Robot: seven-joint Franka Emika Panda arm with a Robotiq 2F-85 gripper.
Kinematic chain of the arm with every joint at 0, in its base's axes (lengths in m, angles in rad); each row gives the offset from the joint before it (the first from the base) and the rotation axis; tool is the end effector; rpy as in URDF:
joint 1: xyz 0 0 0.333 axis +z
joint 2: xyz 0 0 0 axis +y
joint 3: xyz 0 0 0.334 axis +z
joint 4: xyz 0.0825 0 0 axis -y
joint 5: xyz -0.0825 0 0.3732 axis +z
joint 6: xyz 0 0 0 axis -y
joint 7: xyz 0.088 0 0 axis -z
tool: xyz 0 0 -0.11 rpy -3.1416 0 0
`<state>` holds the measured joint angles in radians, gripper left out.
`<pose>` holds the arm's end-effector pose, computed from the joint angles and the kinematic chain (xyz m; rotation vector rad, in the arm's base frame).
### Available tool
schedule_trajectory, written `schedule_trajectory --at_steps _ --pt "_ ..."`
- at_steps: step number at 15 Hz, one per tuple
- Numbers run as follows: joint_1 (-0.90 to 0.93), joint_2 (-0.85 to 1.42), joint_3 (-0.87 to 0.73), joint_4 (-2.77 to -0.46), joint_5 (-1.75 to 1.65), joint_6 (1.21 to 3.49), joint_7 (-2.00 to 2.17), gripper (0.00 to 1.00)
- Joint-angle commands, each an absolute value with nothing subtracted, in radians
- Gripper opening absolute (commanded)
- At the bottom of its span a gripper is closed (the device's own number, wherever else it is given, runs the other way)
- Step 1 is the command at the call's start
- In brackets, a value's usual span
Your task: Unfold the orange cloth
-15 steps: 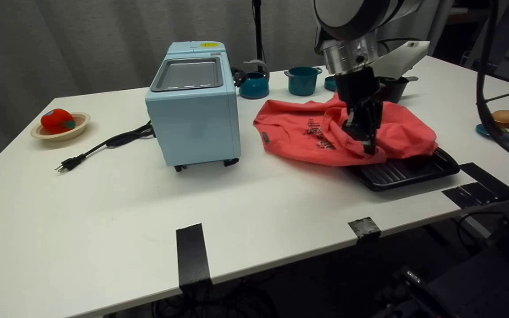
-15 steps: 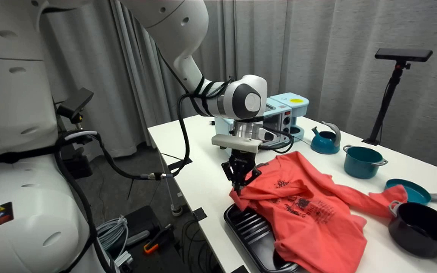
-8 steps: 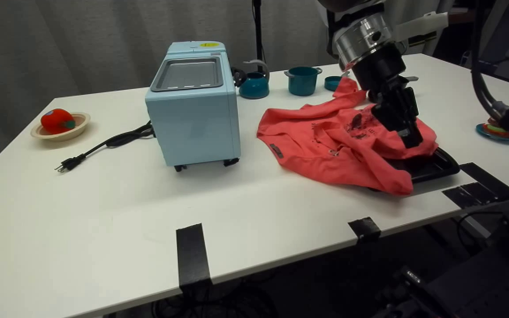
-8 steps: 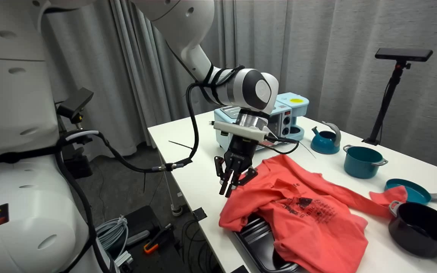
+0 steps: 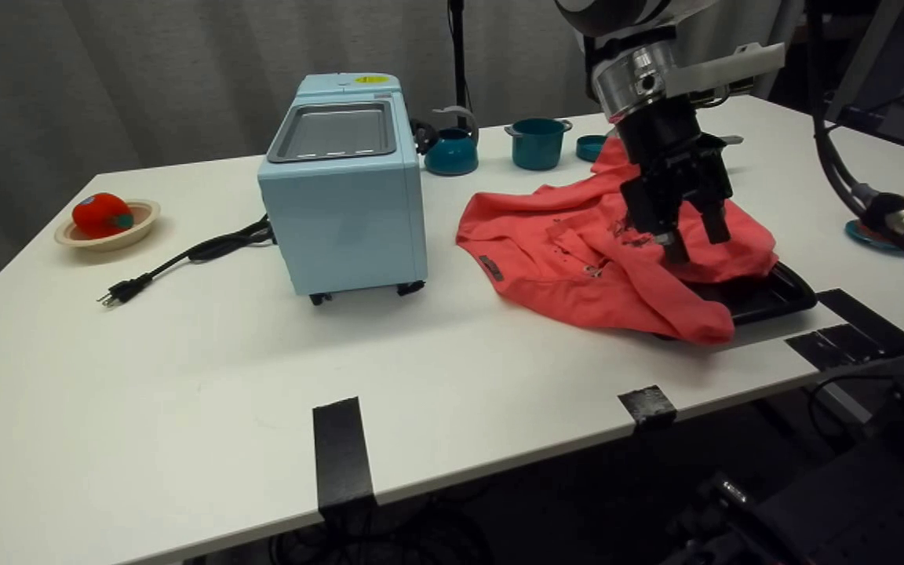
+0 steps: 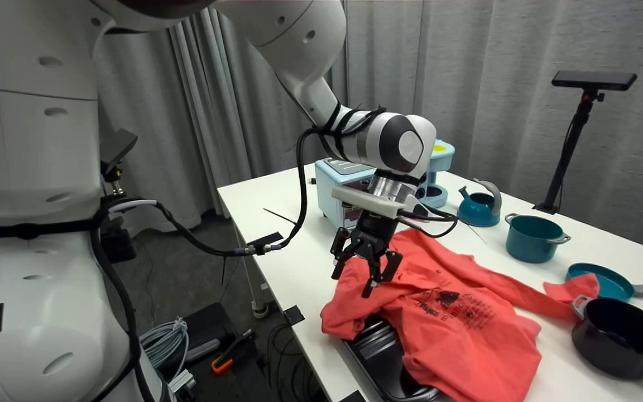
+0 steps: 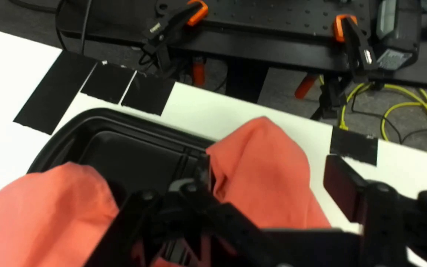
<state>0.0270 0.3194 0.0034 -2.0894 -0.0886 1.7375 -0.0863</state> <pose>0.4950 0.0067 0.2614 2.9010 0.2356 -1.0179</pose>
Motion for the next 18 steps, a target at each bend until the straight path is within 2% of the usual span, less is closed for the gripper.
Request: schedule_trajectory --at_steps 1,17,18 --pt "0.004 0.275 -0.001 -2.108 -0.044 1.884 -0.033 1.0" --pt "-0.016 -0.117 -0.042 -2.525 -0.025 2.712 0.185 1.0" --pt "-0.009 -0.03 -0.032 -2.431 -0.058 2.626 0.176 1.0"
